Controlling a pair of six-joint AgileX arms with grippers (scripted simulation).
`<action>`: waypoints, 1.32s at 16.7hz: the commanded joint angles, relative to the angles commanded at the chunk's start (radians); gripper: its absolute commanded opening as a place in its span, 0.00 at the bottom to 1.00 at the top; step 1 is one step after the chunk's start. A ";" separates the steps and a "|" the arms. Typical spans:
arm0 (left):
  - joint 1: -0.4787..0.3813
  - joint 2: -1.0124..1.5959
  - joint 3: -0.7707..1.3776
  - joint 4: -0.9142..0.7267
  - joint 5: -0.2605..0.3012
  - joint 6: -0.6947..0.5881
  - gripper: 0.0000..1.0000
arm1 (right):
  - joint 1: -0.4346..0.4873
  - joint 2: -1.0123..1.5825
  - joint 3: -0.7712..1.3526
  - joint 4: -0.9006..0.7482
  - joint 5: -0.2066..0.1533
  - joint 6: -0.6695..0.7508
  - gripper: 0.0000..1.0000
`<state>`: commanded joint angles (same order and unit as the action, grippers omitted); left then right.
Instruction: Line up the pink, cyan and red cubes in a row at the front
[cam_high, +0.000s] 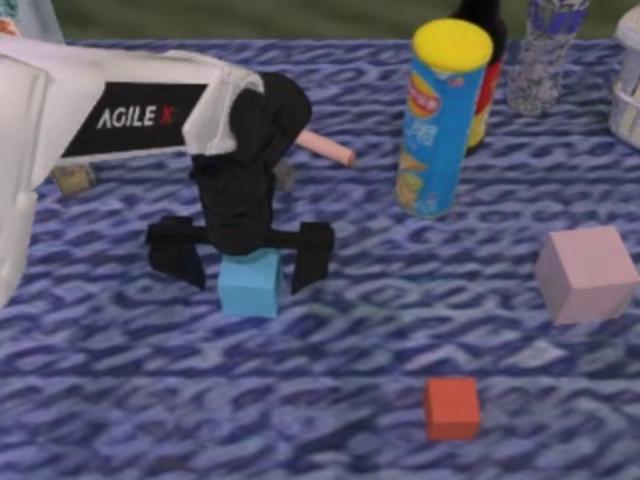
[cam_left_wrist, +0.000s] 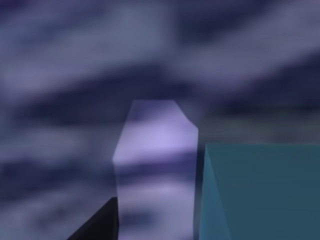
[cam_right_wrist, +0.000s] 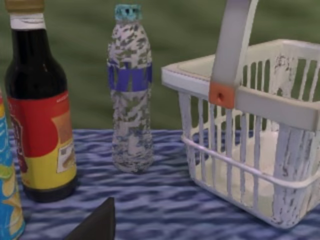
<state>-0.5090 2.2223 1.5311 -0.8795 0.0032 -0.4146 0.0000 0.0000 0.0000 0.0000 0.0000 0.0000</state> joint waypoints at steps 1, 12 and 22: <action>0.000 0.000 0.000 0.000 0.000 0.000 1.00 | 0.000 0.000 0.000 0.000 0.000 0.000 1.00; 0.000 0.000 0.000 0.000 0.000 0.000 0.25 | 0.000 0.000 0.000 0.000 0.000 0.000 1.00; 0.000 0.000 0.000 0.000 0.000 0.000 0.00 | 0.000 0.000 0.000 0.000 0.000 0.000 1.00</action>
<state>-0.5090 2.2223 1.5311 -0.8795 0.0032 -0.4146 0.0000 0.0000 0.0000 0.0000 0.0000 0.0000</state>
